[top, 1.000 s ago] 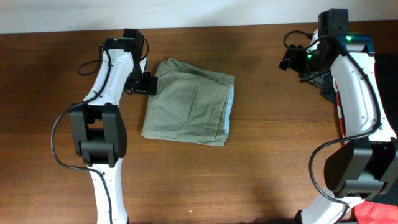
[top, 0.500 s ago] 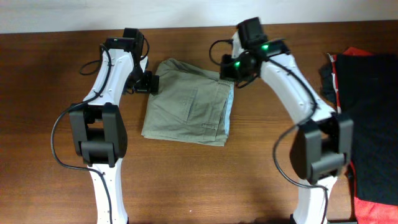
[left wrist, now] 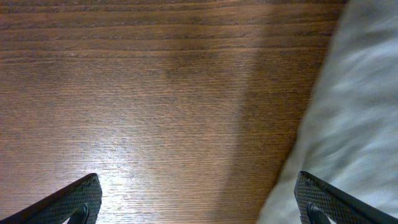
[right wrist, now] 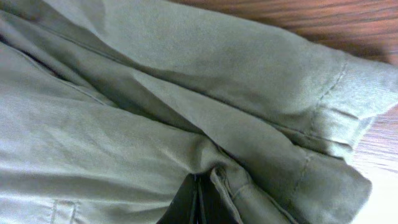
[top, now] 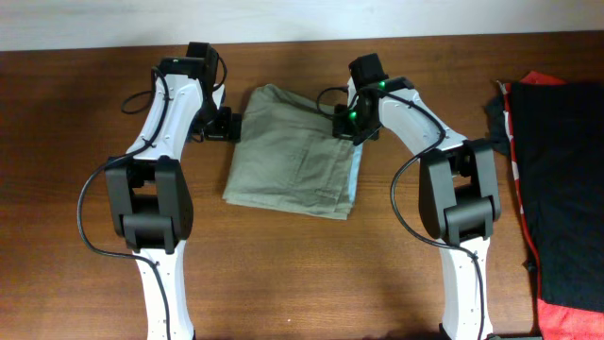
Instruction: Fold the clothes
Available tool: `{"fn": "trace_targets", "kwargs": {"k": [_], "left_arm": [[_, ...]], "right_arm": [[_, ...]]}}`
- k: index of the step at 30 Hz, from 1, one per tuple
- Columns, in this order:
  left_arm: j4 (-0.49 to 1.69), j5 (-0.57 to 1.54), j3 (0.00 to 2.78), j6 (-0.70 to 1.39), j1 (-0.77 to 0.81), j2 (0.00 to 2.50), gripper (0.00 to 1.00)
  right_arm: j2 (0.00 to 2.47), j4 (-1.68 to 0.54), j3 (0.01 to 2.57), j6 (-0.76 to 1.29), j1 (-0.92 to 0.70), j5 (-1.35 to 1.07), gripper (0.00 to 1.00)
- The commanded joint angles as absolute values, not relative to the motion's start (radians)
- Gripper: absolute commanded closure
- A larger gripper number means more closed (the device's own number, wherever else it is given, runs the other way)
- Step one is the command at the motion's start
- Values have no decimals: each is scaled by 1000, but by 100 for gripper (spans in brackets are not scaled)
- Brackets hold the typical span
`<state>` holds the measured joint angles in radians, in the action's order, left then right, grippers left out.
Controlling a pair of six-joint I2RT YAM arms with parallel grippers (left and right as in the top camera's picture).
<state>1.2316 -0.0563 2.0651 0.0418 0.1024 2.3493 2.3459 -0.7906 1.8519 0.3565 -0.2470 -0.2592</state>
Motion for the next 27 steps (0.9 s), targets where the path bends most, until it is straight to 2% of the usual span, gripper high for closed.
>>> {"fn": "trace_targets", "kwargs": {"k": [1, 6, 10, 11, 12, 14, 15, 16, 18, 27], "left_arm": [[1222, -44, 2061, 40, 103, 2360, 1], [1209, -36, 2071, 40, 103, 2359, 1], [1257, 89, 2158, 31, 103, 2345, 1], [1262, 128, 2184, 19, 104, 2339, 5], [1264, 174, 2211, -4, 106, 2333, 20], [1250, 259, 2253, -27, 117, 2328, 93], [1234, 289, 2256, -27, 125, 2328, 99], [1226, 302, 2256, -27, 134, 2328, 99], [1222, 301, 2254, -27, 160, 2340, 99], [1150, 348, 2222, -26, 326, 2428, 99]], "right_arm": [[2349, -863, 1895, 321, -222, 0, 96], [2319, -1069, 2099, 262, -234, 9, 96], [2301, -1245, 2277, 262, -236, -41, 93], [2301, -1296, 2323, 260, -236, -80, 91], [2301, -1334, 2352, 242, -235, -124, 85], [2301, -1399, 2366, 154, -237, -272, 69], [2305, -1420, 2358, 124, -241, -310, 69], [2308, -1433, 2346, 119, -245, -311, 71], [2310, -1444, 2302, 120, -257, -304, 96], [2310, -1330, 2015, 199, -301, -398, 96]]}}
